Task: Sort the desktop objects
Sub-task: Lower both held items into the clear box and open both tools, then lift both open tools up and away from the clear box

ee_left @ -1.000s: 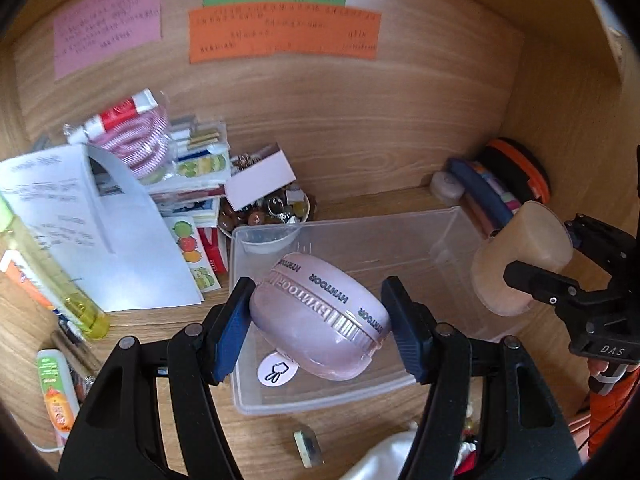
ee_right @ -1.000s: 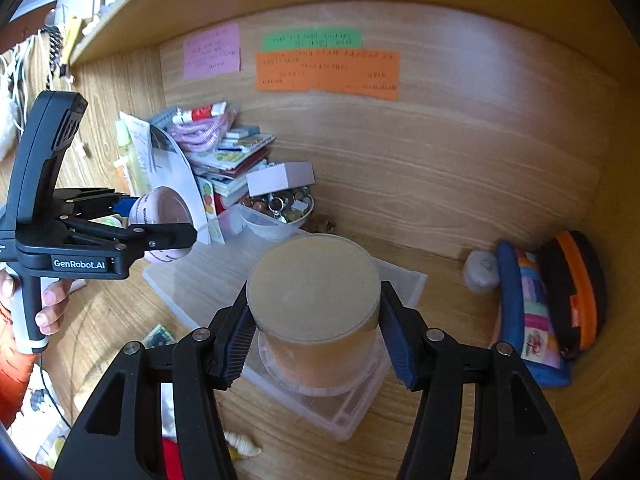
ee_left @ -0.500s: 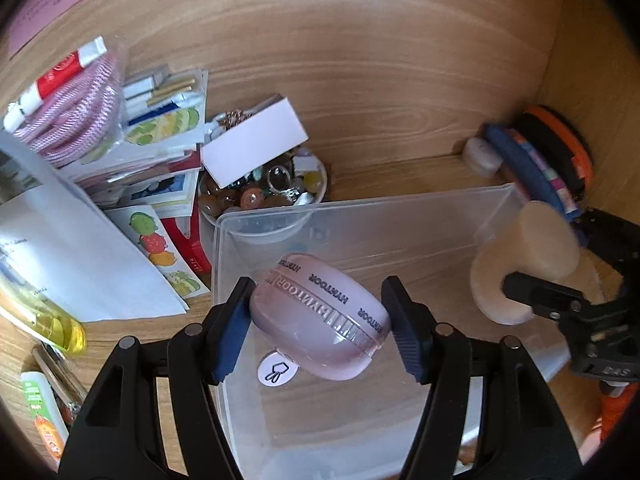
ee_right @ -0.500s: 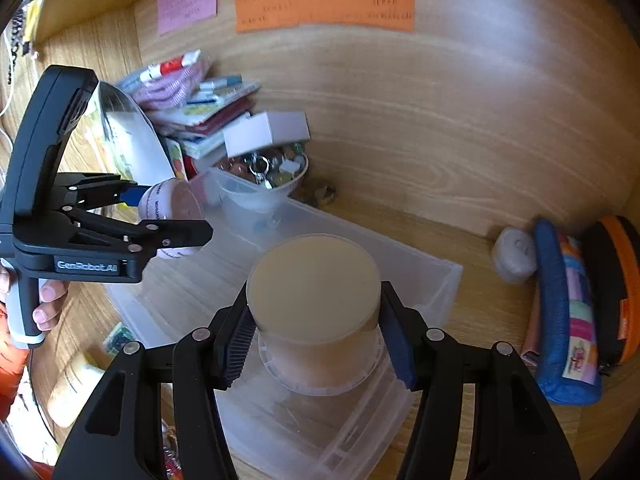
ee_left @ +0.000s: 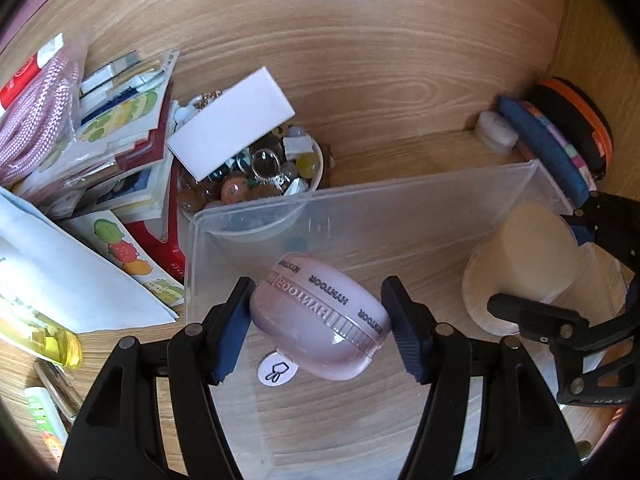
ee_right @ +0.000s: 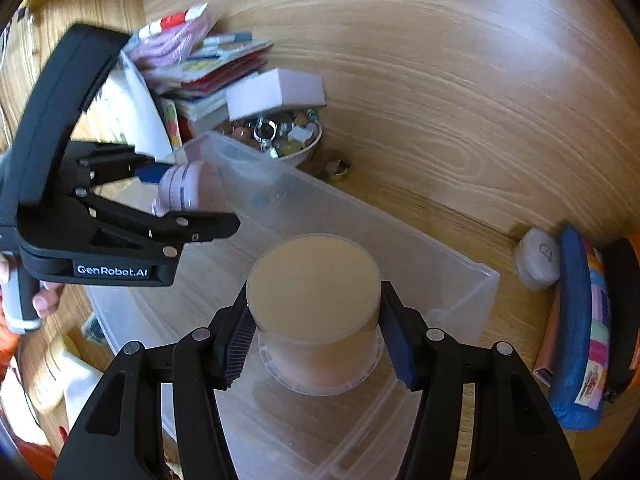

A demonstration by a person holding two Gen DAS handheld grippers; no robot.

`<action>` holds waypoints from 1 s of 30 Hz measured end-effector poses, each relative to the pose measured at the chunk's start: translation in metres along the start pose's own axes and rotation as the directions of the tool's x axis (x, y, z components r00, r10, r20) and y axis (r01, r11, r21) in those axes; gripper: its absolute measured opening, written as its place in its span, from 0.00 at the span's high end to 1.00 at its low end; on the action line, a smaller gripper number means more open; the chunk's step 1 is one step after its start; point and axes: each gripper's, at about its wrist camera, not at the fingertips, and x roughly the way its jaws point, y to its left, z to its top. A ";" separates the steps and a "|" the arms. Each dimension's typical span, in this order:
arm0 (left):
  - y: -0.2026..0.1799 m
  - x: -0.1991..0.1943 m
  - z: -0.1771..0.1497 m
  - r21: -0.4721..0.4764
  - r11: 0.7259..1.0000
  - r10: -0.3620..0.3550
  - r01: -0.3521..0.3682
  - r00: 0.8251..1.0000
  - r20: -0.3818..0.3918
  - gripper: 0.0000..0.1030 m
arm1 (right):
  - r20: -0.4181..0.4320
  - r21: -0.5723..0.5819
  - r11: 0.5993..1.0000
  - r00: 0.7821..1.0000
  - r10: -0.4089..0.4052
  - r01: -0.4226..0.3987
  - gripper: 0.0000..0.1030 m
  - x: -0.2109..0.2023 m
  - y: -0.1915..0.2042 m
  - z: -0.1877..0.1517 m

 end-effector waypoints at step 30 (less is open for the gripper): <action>-0.010 -0.034 -0.007 0.053 0.995 0.084 -0.085 0.996 0.023 0.17 | 0.045 -0.035 0.983 0.983 -0.179 0.181 0.20 -0.034 0.009 0.004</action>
